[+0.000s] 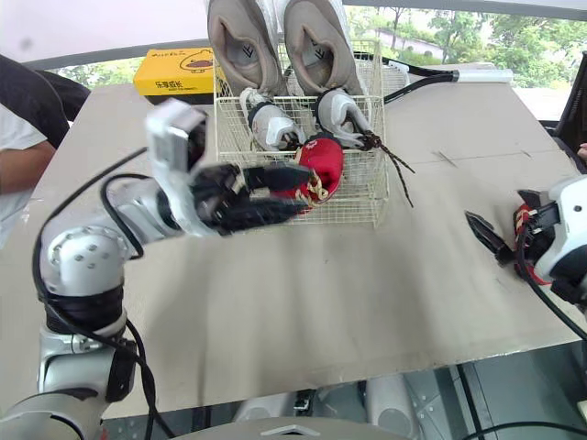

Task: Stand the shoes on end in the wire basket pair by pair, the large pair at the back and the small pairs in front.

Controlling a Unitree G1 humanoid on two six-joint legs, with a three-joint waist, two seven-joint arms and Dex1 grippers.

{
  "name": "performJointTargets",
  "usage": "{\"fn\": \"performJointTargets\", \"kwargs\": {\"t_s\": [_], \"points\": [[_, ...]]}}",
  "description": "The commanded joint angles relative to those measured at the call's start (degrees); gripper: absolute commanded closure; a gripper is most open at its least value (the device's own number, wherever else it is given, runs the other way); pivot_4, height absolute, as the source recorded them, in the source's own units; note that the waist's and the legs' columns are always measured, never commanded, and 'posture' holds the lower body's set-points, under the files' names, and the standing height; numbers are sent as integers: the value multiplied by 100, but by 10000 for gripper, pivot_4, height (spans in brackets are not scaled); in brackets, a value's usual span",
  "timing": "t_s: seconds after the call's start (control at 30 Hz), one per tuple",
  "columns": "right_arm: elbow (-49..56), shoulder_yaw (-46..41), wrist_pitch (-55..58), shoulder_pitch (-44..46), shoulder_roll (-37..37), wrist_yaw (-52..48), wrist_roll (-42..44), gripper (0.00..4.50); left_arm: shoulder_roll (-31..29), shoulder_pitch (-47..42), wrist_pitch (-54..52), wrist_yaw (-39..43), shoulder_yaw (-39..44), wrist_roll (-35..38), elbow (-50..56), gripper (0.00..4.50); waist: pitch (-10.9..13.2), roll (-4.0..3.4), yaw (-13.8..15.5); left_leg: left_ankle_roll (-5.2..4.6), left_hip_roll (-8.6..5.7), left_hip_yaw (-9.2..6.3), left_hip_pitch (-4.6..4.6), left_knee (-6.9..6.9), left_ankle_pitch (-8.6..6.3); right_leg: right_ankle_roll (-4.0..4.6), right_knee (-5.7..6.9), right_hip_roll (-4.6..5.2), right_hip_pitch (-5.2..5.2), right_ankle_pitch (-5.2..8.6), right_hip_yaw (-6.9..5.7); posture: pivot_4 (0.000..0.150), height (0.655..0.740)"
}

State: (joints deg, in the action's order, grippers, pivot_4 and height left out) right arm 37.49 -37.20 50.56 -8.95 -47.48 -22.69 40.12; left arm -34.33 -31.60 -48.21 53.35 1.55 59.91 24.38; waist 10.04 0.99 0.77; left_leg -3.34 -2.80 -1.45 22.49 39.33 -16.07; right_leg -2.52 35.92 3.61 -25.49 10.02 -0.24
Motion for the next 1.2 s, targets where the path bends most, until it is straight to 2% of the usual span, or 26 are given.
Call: {"fn": "performJointTargets", "kwargs": {"t_s": [0.03,0.13,0.3,0.57,0.67,0.77,0.87,0.9,0.93,1.07,1.13,1.2], "points": [[64,-435,628,-307,-415,206,-393,0,-186,225,600,432,-410,-759,419,10620,0,0,5,-1,0,4,-4,0,0,16,0,0,4,10,4,1500,7400],[-470,-593,1715,49,-662,275,-96,0,-373,395,806,828,-577,-966,573,10620,0,0,0,-25,0,11,-9,10,-13,22,-3,-4,13,12,8,1500,7400],[-1892,-243,2321,847,-1234,6,-199,0,-436,561,1109,1010,-639,-1204,691,10620,2,-1,2,-48,0,26,-64,11,-23,21,-9,-5,65,15,2,1500,7400],[-5254,1888,1176,2879,-1428,-497,-1349,0,-242,691,1009,646,-679,-1163,938,10620,2,-1,-16,-62,4,50,-71,11,-30,19,-20,-17,72,14,12,1500,7400],[-6088,2522,812,3461,-1390,-793,-1741,8809,-244,706,936,466,-623,-1154,991,9312,3,-5,-15,-64,4,56,-68,9,-32,15,-22,-17,66,13,14,1500,7400],[-6489,2884,652,3762,-1342,-959,-1992,23569,-231,748,858,278,-575,-1096,1055,9312,1,-2,-13,-62,5,55,-69,10,-31,2,-26,-16,69,6,14,1500,7400],[-6289,2873,590,3684,-1367,-1157,-2017,38057,-180,781,768,93,-556,-998,1112,9312,0,1,3,-68,1,55,-66,13,-34,3,-39,-3,75,6,14,1500,7400],[-6146,2811,594,3619,-1365,-1189,-2003,42176,-180,793,745,62,-555,-969,1118,9312,-2,3,-1,-68,0,56,-67,15,-34,3,-40,0,76,6,15,1500,7400],[-5996,2696,603,3552,-1342,-1164,-1988,44455,-181,798,738,44,-550,-952,1110,9312,-2,4,-1,-68,0,60,-67,16,-35,2,-42,4,77,6,18,1500,7400],[-4683,1630,691,3043,-1086,-956,-1629,44455,-225,811,761,30,-488,-896,1065,9312,-1,2,2,-67,4,56,-67,15,-34,-8,-40,7,74,1,21,1500,7400],[-3268,636,804,2856,-558,-890,-947,44455,-198,820,700,-66,-352,-701,1036,9312,3,-7,-24,-64,7,43,-60,9,-34,-10,-37,6,69,0,25,1500,7400],[-2136,-106,1046,3028,110,-559,-145,44455,-203,808,648,-132,-240,-572,987,9312,5,-14,-51,-65,11,52,-64,4,-36,-11,-34,-1,64,0,32,1500,7400]]}}
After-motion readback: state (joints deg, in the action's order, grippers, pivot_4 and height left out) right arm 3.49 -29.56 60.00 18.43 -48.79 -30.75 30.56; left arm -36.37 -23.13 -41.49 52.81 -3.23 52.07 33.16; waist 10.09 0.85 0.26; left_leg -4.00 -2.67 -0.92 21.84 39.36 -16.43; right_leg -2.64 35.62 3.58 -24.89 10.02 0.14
